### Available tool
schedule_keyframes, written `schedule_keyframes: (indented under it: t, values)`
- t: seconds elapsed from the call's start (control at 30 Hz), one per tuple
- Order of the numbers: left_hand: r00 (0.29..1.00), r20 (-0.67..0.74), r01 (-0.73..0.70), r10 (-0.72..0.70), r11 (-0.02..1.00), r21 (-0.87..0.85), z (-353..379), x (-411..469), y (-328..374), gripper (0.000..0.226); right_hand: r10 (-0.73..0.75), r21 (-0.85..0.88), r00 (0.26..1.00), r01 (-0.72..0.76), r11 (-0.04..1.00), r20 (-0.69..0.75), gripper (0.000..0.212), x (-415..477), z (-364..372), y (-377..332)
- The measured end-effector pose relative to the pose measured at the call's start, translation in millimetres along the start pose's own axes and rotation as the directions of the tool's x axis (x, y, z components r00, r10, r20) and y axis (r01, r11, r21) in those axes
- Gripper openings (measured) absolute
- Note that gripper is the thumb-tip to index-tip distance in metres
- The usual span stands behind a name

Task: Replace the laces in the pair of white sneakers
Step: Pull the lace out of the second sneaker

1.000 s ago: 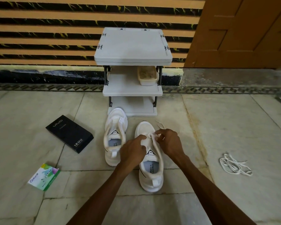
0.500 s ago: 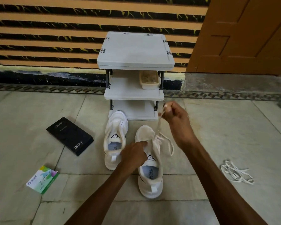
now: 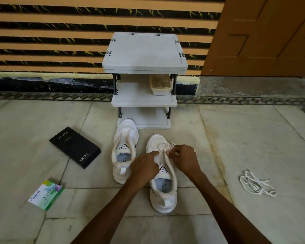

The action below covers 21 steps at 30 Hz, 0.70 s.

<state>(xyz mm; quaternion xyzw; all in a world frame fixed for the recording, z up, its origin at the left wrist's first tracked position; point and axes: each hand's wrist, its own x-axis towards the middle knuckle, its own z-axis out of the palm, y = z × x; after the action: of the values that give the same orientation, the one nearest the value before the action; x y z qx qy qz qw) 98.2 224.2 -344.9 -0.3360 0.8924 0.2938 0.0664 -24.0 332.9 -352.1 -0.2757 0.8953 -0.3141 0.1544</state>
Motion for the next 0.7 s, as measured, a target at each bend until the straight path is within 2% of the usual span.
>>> schedule_keyframes:
  t: [0.07,0.17,0.27,0.33,0.37,0.43,0.57,0.67,0.7]
  values:
    - [1.000,0.001,0.006,-0.006,1.000,0.004,0,0,0,0.057,-0.009,0.017,1.000,0.009,1.000,-0.016,0.031,3,2,-1]
    - [1.000,0.005,0.012,-0.012,1.000,0.001,0,0,2,0.057,0.027,0.020,1.000,-0.027,0.999,-0.013,0.014,9,0,-2]
    - [1.000,-0.004,0.012,-0.012,1.000,-0.001,0,-1,2,0.056,0.105,0.188,0.993,-0.112,0.976,0.049,0.014,8,-2,-3]
    - [1.000,-0.016,0.006,-0.006,1.000,-0.002,0,-1,0,0.055,0.178,0.411,0.979,-0.202,0.889,0.096,0.022,4,-13,-13]
    - [1.000,-0.023,0.005,-0.005,1.000,-0.003,0,-1,-1,0.054,0.168,0.524,0.979,-0.202,0.827,0.111,0.027,3,-22,-21]
    - [0.999,-0.040,-0.002,0.002,1.000,-0.002,0,-1,-1,0.054,0.068,0.690,0.994,-0.107,0.716,0.084,0.032,2,-47,-41]
    - [0.998,-0.063,-0.019,0.020,1.000,0.009,1,-2,-1,0.052,-0.168,0.801,0.985,0.138,0.583,-0.048,0.028,-1,-94,-84]
    - [0.997,-0.065,-0.030,0.031,0.999,0.015,2,-1,-1,0.051,-0.196,0.899,0.980,0.106,0.424,-0.023,0.028,-4,-96,-94]
    - [0.997,-0.067,-0.030,0.031,0.999,0.015,2,-1,0,0.052,-0.160,0.908,0.987,0.063,0.415,0.005,0.026,-5,-90,-92]
